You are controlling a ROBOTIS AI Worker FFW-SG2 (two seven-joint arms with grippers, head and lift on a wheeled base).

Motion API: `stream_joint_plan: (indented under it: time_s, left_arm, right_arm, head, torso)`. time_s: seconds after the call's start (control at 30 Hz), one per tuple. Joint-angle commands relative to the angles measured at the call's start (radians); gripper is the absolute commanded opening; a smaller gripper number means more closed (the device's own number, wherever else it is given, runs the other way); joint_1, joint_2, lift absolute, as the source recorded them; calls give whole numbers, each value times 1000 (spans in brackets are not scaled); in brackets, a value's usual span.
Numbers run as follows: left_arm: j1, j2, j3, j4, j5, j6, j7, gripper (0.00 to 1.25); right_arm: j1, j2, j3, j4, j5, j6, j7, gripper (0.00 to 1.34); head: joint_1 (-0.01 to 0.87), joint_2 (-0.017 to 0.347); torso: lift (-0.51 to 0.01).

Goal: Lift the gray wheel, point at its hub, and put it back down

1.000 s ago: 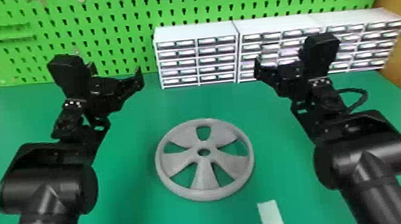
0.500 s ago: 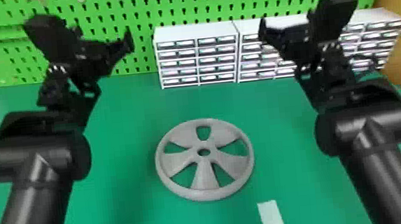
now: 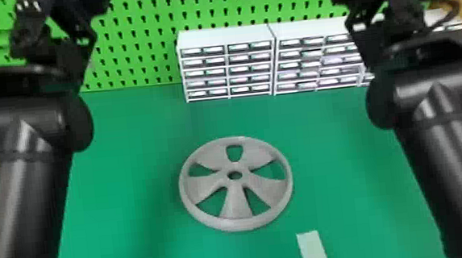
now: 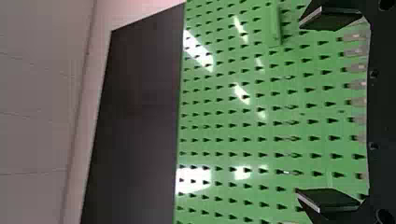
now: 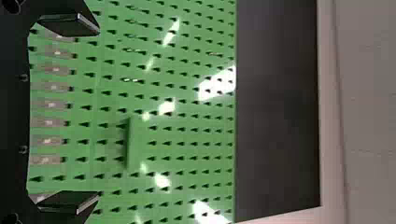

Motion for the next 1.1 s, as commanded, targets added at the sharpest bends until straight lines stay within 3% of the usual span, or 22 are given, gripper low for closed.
stream_joint_plan:
  time_s: [0.0, 0.47, 0.67, 1.07]
  left_arm:
    - [-54, 0, -30, 0, 14, -26, 17, 1223]
    - [-184, 3, -27, -31, -1, -45, 62, 1223]
    - [-232, 20, -18, -51, -16, -46, 102, 1223]
    - [-339, 34, -42, -57, 2, -69, 122, 1223]
  right_arm:
    - [-57, -15, 25, -2, -14, -34, 0, 1269]
    - [-194, -44, 18, -51, 31, -31, -3, 1276]
    - [-246, -62, 12, -60, 0, -26, -9, 1279]
    - [-344, -75, 10, -89, 31, -25, -20, 1279]
  head:
    - [692, 48]
    - [692, 48]
    - [692, 48]
    - [692, 48]
  torso:
    - [-88]
    - [-88]
    - [-88]
    - [-88]
